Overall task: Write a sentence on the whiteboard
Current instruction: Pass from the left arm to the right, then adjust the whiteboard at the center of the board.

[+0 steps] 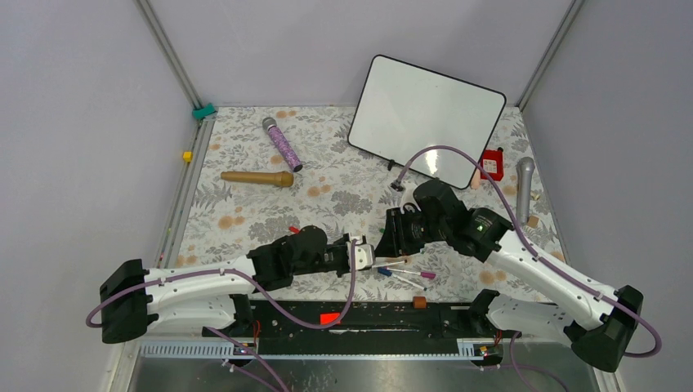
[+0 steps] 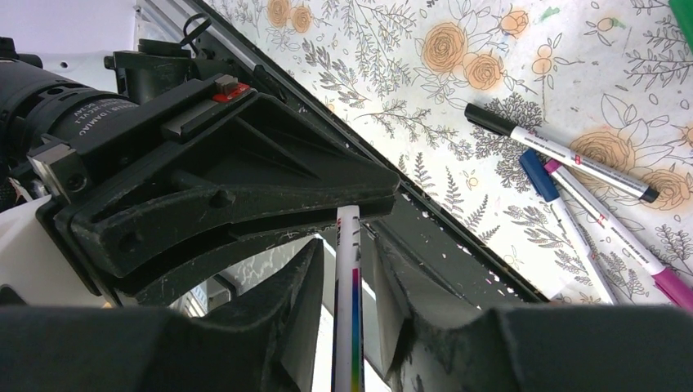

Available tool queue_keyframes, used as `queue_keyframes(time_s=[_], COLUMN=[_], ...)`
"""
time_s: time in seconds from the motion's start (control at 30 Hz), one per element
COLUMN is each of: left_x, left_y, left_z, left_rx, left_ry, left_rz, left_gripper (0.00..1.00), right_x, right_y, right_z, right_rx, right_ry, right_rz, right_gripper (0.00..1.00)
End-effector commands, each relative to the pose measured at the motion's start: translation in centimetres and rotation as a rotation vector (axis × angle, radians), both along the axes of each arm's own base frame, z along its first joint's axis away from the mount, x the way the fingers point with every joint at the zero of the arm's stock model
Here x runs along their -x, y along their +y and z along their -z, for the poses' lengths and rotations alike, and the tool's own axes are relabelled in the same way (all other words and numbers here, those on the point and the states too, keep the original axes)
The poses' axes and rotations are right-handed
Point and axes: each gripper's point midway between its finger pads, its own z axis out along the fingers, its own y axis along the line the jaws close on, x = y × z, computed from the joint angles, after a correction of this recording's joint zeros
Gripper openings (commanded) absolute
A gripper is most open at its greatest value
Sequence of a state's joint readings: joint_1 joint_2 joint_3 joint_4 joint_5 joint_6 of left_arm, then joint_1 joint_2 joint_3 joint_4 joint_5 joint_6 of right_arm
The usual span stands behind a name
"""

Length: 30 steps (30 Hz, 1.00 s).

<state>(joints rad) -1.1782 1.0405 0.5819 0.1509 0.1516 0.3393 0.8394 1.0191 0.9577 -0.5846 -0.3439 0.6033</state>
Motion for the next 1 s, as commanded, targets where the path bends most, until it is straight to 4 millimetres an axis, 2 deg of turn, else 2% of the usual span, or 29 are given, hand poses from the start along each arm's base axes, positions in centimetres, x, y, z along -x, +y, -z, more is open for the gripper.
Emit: queue_keyframes(time_s=[0.0,0.07,0.1,0.17,0.33,0.47,0.63,0.73,0.8,0.87,0.9,0.97], left_x=[-0.1,-0.2,-0.3,-0.6,-1.7,-3.4,-7.8,-10.7,-12.8,-15.0,-16.1,-17.9], left_y=[-0.8,-0.8,-0.8,-0.7,-0.1,1.0,3.9,6.0,7.3,8.7,9.4,9.4], left_z=[-2.8,-2.8,-2.9,-3.0,-4.4,-4.8,-6.0,-6.5,-6.6,-6.6,-6.7,-6.3], left_rx=[0.093,0.093,0.095,0.107,0.229,0.294,0.448,0.515,0.543,0.587,0.610,0.619], left_ry=[-0.031,-0.034,-0.035,-0.025,0.011,0.059,0.249,0.318,0.328,0.366,0.406,0.488], left_rz=[0.002,0.001,-0.004,-0.033,-0.140,-0.266,-0.492,-0.609,-0.701,-0.805,-0.842,-0.822], left_gripper=[0.00,0.00,0.00,0.16,0.54,0.70,0.86,0.89,0.90,0.98,0.98,0.99], right_x=[-0.1,0.1,0.2,0.2,-1.1,-3.2,-5.8,-7.3,-8.4,-10.4,-11.3,-13.3], right_y=[0.8,1.0,1.0,0.9,-0.9,-3.8,-8.6,-10.4,-10.9,-12.3,-12.9,-14.4], right_z=[-0.3,-0.3,-0.2,-0.2,0.2,0.8,1.2,0.7,0.1,-1.0,-1.6,-2.8], right_rx=[-0.034,-0.039,-0.038,-0.036,0.025,0.129,0.270,0.263,0.232,0.210,0.197,0.168], right_ry=[0.008,0.017,0.020,0.013,-0.060,-0.158,-0.231,-0.224,-0.204,-0.205,-0.210,-0.212], right_rz=[-0.016,-0.027,-0.033,-0.034,0.056,0.204,0.361,0.408,0.420,0.486,0.514,0.584], right_gripper=[0.33,0.25,0.18,0.00,0.00,0.00,0.00,0.00,0.00,0.00,0.00,0.00])
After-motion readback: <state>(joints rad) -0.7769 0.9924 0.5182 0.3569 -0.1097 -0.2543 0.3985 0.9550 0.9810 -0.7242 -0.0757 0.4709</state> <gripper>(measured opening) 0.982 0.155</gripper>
